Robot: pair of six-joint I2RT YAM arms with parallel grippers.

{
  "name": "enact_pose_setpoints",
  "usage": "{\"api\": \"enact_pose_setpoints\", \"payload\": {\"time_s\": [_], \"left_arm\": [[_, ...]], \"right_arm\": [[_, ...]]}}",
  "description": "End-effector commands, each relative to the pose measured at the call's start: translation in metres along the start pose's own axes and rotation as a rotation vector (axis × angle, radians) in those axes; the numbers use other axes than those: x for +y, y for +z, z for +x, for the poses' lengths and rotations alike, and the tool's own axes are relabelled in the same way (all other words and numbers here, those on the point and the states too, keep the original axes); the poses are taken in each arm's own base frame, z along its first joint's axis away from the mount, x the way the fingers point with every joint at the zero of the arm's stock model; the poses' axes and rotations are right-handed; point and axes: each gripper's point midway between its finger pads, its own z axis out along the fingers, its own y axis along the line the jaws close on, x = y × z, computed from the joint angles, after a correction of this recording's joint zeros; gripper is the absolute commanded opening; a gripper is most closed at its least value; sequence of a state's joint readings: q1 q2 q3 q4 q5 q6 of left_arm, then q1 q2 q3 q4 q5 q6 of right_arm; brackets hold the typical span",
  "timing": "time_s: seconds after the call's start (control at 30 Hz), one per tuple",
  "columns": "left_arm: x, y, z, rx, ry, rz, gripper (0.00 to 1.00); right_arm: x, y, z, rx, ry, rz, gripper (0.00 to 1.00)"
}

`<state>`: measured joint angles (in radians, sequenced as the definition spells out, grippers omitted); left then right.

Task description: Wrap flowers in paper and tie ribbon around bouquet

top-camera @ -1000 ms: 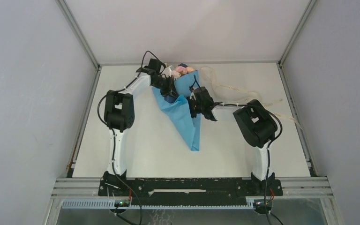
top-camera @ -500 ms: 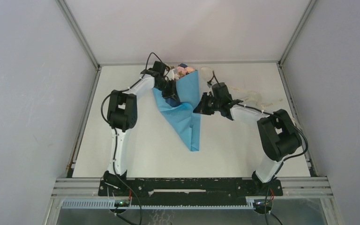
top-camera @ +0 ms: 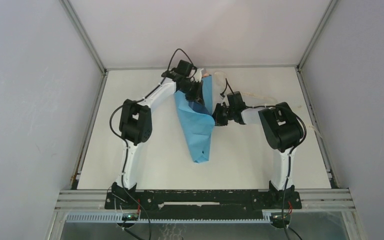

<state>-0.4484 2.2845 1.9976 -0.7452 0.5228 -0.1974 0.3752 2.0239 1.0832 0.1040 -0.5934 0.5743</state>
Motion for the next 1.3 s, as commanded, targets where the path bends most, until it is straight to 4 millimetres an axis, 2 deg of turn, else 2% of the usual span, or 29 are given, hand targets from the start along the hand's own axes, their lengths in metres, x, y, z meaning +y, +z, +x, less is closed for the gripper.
{"api": "enact_pose_setpoints", "payload": {"time_s": [0.0,0.1,0.17,0.3,0.37,0.53,0.67,0.73,0.8,0.87,1.0,1.13,1.27], "left_arm": [[-0.04,-0.019,-0.044,-0.114,0.117,0.035,0.0],[-0.027,0.004,-0.044,-0.094,0.095,0.013,0.0],[-0.01,0.016,-0.044,-0.09,0.082,-0.036,0.0],[0.007,0.036,-0.036,-0.063,0.055,-0.068,0.0],[0.014,0.042,-0.034,-0.058,0.05,-0.087,0.0],[0.024,0.052,-0.027,-0.04,0.044,-0.105,0.0],[0.025,0.052,-0.025,-0.036,0.048,-0.104,0.0],[0.024,0.051,-0.025,-0.036,0.052,-0.104,0.0],[0.024,0.049,-0.026,-0.041,0.058,-0.107,0.0],[0.024,0.048,-0.027,-0.043,0.061,-0.11,0.0],[0.023,0.046,-0.027,-0.047,0.062,-0.109,0.0],[0.021,0.044,-0.027,-0.047,0.065,-0.105,0.0],[0.02,0.044,-0.027,-0.047,0.067,-0.105,0.0]], "right_arm": [[-0.001,0.005,0.007,0.022,-0.002,0.012,0.07],[0.004,0.002,0.008,0.022,-0.007,0.013,0.07],[0.007,-0.001,0.008,0.017,-0.006,0.023,0.07],[0.013,-0.017,0.003,-0.038,0.003,0.06,0.08],[0.016,-0.029,-0.001,-0.076,-0.014,0.093,0.08],[0.003,-0.065,-0.003,-0.114,-0.056,0.248,0.13],[-0.006,-0.101,-0.024,-0.196,-0.122,0.334,0.22],[0.01,-0.114,-0.038,-0.238,-0.208,0.277,0.27],[0.04,-0.119,-0.047,-0.258,-0.313,0.128,0.36],[0.054,-0.118,-0.056,-0.269,-0.34,0.025,0.41],[0.055,-0.098,-0.069,-0.235,-0.28,-0.079,0.49],[0.042,-0.067,-0.055,-0.121,-0.289,-0.072,0.52],[0.024,-0.051,-0.044,-0.043,-0.293,-0.029,0.53]]}}
